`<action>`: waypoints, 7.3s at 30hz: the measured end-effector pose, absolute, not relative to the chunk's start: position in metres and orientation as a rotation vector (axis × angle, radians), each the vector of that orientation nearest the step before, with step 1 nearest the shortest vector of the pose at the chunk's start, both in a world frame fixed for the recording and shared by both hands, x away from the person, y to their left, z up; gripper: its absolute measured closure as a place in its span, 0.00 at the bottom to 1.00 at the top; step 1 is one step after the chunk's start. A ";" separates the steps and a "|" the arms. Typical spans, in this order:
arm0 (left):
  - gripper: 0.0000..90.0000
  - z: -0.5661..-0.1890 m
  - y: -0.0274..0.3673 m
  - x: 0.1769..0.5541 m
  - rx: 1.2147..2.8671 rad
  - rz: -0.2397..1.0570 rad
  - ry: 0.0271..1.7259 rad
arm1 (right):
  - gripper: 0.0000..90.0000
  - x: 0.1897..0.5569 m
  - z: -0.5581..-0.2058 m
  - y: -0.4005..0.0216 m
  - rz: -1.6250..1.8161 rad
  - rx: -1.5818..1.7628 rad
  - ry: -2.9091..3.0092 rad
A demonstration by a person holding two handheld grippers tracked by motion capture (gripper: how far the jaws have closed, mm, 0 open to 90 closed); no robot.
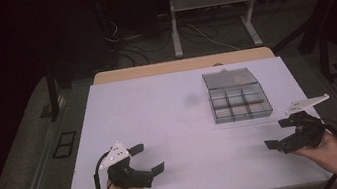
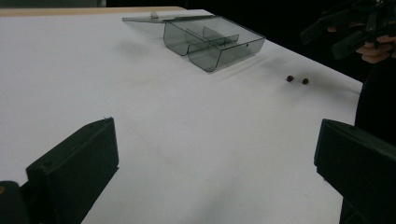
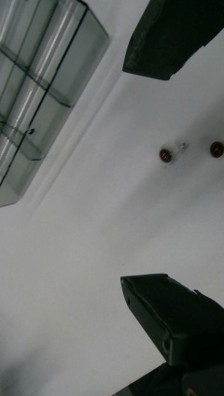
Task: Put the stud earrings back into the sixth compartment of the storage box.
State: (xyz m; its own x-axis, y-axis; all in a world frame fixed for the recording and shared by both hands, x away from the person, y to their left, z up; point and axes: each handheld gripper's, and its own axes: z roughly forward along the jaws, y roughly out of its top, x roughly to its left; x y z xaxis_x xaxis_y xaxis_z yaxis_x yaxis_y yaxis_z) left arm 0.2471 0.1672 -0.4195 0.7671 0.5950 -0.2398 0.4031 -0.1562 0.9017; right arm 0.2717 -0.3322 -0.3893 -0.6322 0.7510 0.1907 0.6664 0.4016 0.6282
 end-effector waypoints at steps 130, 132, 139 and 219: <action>0.00 -0.422 0.166 0.247 1.797 0.183 0.777 | 0.89 0.347 -0.325 -0.334 1.043 1.187 2.597; 0.00 -0.422 0.166 0.247 1.796 0.182 0.777 | 0.89 0.353 -0.323 -0.332 1.045 1.187 2.592; 0.00 -0.422 0.166 0.247 1.796 0.181 0.776 | 0.89 0.365 -0.321 -0.328 1.041 1.190 2.579; 0.00 -0.422 0.164 0.245 1.809 0.195 0.769 | 0.28 0.409 -0.356 -0.326 1.032 1.323 2.398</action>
